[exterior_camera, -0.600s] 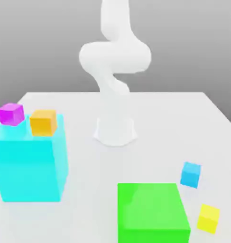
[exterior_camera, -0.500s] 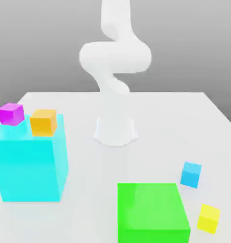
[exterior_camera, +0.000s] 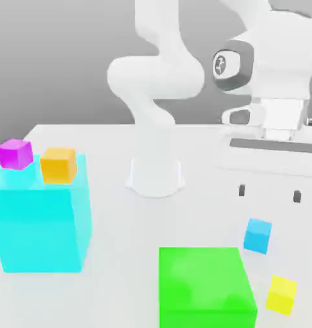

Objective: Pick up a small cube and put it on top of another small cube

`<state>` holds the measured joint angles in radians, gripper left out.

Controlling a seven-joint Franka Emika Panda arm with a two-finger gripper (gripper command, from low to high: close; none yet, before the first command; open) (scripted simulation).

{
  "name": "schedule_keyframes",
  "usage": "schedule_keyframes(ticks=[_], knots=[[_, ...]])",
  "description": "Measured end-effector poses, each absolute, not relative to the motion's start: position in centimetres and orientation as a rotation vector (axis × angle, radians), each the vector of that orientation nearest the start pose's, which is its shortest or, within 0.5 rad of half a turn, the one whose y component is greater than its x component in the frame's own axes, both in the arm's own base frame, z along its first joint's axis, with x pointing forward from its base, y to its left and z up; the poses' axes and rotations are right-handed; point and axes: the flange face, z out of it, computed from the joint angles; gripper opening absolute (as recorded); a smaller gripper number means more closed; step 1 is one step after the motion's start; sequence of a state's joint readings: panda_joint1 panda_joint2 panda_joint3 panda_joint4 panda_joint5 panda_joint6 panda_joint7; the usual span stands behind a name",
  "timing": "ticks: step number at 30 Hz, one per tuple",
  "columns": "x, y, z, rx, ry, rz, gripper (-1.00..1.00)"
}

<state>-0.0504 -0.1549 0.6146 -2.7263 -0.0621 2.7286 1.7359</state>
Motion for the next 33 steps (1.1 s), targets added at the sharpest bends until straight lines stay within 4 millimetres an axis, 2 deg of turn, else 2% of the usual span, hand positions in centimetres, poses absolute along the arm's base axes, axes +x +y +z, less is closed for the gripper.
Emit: schedule_keyframes(ticks=[4,6,7,10,16,22,23,29,33], knots=[[29.0,24.2,21.8,-2.611,1.707,-0.072,0.00],[26.8,25.2,20.2,-2.619,1.719,-0.017,0.00],[26.4,25.5,19.8,-2.620,1.716,-0.008,0.00],[27.4,24.8,18.9,-2.575,1.773,0.002,0.00],[27.4,25.1,16.7,-2.568,1.774,0.006,0.00],[27.1,24.6,13.7,-2.584,1.776,0.003,0.00],[27.0,24.4,13.2,-2.587,1.776,0.002,-1.00],[26.9,24.4,13.1,-2.587,1.775,0.002,-1.00],[27.2,24.8,14.5,-2.575,1.774,0.005,-1.00]])
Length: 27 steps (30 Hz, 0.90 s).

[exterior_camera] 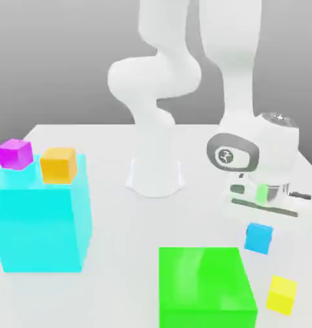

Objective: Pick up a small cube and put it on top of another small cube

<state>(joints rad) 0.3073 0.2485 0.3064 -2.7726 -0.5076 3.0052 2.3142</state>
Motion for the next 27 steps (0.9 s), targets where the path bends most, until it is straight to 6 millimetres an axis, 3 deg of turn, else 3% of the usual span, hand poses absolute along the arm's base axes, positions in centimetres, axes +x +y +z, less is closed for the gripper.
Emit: schedule_keyframes(ticks=[7,14,16,18,19,22,24,27], knots=[[27.5,25.1,17.7,-2.567,1.771,0.005,-1.00],[26.9,24.6,19.7,-2.590,1.767,-0.001,-1.00],[28.4,25.0,20.6,-2.580,1.766,-0.007,-1.00],[30.8,23.8,21.9,-2.516,1.873,-0.035,-1.00],[32.7,21.8,22.5,-2.445,1.972,-0.049,-1.00],[39.5,11.6,25.3,-2.077,2.385,-0.094,-1.00],[41.9,6.3,27.7,-1.864,2.570,-0.122,-1.00],[43.5,-1.1,31.2,-1.559,2.777,-0.147,-1.00]])
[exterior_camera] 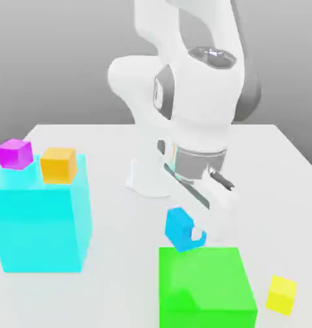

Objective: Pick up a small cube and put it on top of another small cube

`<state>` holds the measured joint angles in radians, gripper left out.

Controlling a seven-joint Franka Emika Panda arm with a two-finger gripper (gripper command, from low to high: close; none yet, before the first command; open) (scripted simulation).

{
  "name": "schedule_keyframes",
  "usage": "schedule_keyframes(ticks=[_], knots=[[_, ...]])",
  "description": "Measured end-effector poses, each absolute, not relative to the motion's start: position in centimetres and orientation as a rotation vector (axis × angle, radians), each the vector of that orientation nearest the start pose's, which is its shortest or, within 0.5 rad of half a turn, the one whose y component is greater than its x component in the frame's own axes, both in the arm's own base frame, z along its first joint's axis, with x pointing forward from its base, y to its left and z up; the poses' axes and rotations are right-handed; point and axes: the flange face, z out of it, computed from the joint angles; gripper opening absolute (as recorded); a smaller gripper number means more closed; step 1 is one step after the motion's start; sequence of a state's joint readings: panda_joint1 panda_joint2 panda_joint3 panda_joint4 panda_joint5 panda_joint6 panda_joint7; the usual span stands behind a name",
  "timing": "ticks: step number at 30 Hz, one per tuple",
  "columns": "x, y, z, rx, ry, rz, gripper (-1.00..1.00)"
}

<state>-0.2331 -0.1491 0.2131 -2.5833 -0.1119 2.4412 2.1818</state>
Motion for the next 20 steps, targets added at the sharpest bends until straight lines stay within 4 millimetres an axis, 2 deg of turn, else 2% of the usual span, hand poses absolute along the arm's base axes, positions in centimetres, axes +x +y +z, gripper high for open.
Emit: schedule_keyframes(ticks=[2,5,9,12,14,16,17,20], knots=[[43.4,-6.0,33.4,-1.339,2.895,-0.154,-1.00],[41.4,-13.4,36.8,-0.954,3.048,-0.146,-1.00],[36.0,-21.9,41.3,-0.407,3.156,-0.107,-1.00],[30.6,-26.6,44.1,0.010,3.159,-0.055,-1.00],[27.6,-28.7,43.2,0.225,3.138,-0.017,-1.00],[26.8,-29.2,40.7,0.284,3.129,-0.007,-1.00],[26.6,-29.2,40.0,0.294,3.128,-0.005,1.00],[26.6,-29.2,40.0,0.294,3.127,-0.005,1.00]])
